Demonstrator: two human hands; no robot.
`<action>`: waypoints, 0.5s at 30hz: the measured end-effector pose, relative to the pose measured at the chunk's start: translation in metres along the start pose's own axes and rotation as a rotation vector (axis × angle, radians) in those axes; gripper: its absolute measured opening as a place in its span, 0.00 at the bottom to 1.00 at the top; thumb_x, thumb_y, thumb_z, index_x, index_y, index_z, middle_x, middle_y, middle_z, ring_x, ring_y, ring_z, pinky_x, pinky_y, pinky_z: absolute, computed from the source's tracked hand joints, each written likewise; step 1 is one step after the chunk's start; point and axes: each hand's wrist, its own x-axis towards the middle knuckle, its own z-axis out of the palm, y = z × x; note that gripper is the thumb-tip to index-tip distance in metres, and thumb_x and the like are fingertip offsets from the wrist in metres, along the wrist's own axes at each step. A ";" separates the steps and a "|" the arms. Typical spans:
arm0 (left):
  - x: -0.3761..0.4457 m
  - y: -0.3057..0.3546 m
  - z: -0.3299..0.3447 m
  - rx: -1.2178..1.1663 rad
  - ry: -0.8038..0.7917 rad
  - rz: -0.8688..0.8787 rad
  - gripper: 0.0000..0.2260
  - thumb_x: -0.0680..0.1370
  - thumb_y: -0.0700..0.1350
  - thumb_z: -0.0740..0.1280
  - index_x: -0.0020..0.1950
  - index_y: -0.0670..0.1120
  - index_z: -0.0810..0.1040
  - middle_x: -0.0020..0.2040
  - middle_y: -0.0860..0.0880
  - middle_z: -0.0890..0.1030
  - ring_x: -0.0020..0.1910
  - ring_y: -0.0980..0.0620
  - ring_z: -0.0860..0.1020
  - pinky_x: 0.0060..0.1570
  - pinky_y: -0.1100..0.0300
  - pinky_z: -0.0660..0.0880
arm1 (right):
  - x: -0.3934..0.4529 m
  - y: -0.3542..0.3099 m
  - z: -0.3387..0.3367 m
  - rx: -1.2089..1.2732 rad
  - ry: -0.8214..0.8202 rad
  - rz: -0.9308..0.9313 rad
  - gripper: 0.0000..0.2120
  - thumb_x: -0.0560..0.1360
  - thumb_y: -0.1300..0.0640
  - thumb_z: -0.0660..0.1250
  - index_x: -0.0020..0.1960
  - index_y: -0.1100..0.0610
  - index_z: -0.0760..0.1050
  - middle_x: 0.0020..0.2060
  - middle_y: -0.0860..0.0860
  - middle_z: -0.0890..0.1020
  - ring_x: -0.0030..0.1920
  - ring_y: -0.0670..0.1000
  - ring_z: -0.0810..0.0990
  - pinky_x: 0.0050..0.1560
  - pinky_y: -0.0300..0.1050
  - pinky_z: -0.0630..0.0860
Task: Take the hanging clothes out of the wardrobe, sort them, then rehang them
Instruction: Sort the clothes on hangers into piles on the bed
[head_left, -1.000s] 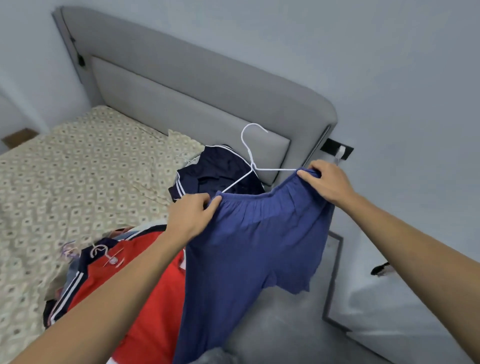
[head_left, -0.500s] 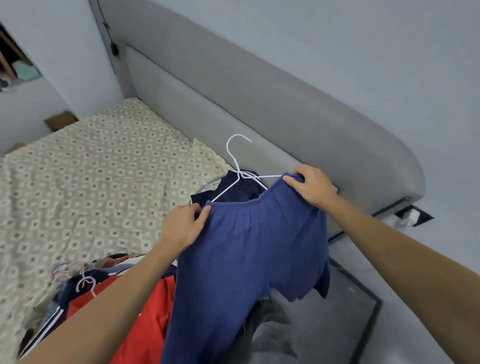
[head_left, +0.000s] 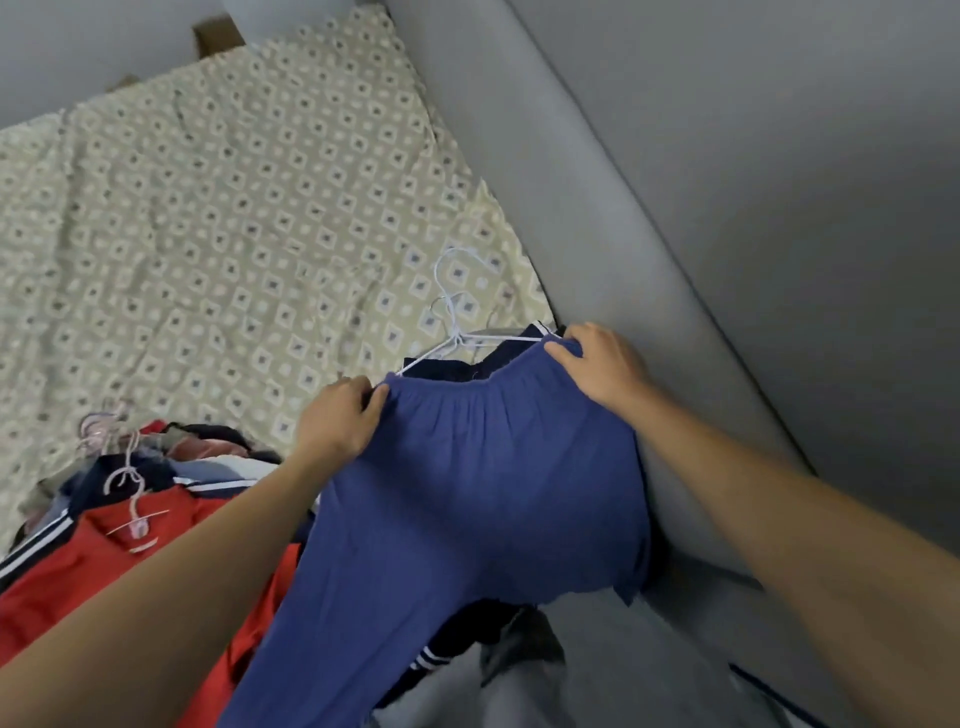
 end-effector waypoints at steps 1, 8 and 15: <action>0.010 -0.004 0.006 -0.003 0.005 -0.019 0.20 0.85 0.56 0.59 0.38 0.46 0.70 0.41 0.45 0.77 0.43 0.40 0.77 0.38 0.51 0.65 | 0.013 0.002 0.008 -0.008 -0.006 -0.014 0.18 0.82 0.40 0.64 0.44 0.54 0.73 0.44 0.50 0.78 0.43 0.56 0.76 0.41 0.50 0.72; 0.047 -0.031 0.047 -0.092 -0.027 -0.100 0.15 0.85 0.55 0.60 0.43 0.49 0.73 0.48 0.46 0.76 0.49 0.43 0.76 0.45 0.52 0.69 | 0.061 0.014 0.059 -0.184 0.014 -0.073 0.14 0.82 0.45 0.66 0.50 0.57 0.77 0.48 0.55 0.81 0.49 0.61 0.79 0.47 0.51 0.70; 0.016 -0.056 0.072 -0.196 -0.147 -0.148 0.18 0.83 0.53 0.64 0.72 0.50 0.74 0.64 0.45 0.73 0.65 0.42 0.73 0.64 0.46 0.72 | 0.038 -0.014 0.097 -0.419 0.162 -0.328 0.16 0.78 0.53 0.70 0.64 0.57 0.74 0.59 0.56 0.75 0.59 0.59 0.73 0.60 0.58 0.71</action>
